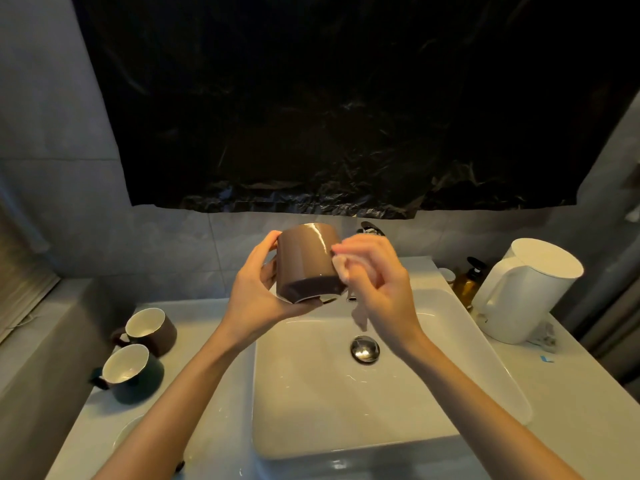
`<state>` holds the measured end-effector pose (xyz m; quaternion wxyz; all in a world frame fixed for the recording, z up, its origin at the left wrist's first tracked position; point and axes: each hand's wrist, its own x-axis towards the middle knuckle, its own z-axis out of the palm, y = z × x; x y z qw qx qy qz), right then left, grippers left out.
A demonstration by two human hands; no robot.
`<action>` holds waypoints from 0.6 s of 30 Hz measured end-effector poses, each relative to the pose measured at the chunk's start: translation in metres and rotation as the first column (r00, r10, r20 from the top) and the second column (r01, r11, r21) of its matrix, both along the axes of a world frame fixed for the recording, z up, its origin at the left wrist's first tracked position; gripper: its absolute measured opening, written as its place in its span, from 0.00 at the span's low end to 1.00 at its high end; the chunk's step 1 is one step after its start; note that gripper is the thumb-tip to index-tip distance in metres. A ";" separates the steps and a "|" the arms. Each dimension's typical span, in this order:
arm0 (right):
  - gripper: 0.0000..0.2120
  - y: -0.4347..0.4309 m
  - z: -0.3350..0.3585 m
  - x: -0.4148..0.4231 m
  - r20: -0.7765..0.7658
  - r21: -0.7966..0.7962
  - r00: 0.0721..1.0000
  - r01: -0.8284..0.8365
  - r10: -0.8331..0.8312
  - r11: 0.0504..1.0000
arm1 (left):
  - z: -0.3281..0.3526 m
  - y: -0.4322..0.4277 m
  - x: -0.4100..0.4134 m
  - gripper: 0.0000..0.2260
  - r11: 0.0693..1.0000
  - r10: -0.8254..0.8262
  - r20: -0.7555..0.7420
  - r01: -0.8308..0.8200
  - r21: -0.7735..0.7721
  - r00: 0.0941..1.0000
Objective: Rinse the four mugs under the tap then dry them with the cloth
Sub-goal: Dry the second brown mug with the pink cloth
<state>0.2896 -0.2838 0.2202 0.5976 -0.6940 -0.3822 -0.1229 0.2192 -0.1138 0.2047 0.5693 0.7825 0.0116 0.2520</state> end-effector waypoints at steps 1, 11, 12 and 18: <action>0.10 -0.005 -0.004 -0.004 0.024 -0.020 0.999 -0.037 0.037 0.999 | 0.001 0.002 -0.001 0.46 1.000 0.004 0.003 -0.004 -0.026 1.000; 0.31 -0.027 0.020 0.032 -0.414 -0.348 0.895 -0.322 0.164 0.880 | 0.003 0.002 -0.006 0.44 0.998 -0.035 -0.015 0.034 -0.048 0.999; 0.42 -0.027 0.018 0.032 -0.377 -0.447 0.908 -0.351 0.183 0.823 | 0.003 0.001 -0.006 0.43 0.998 -0.043 -0.016 0.043 -0.043 0.999; 0.44 -0.008 0.014 0.022 -0.068 -0.412 0.983 -0.185 0.173 0.892 | 0.006 0.001 -0.005 0.41 0.997 -0.067 -0.051 0.069 0.030 0.996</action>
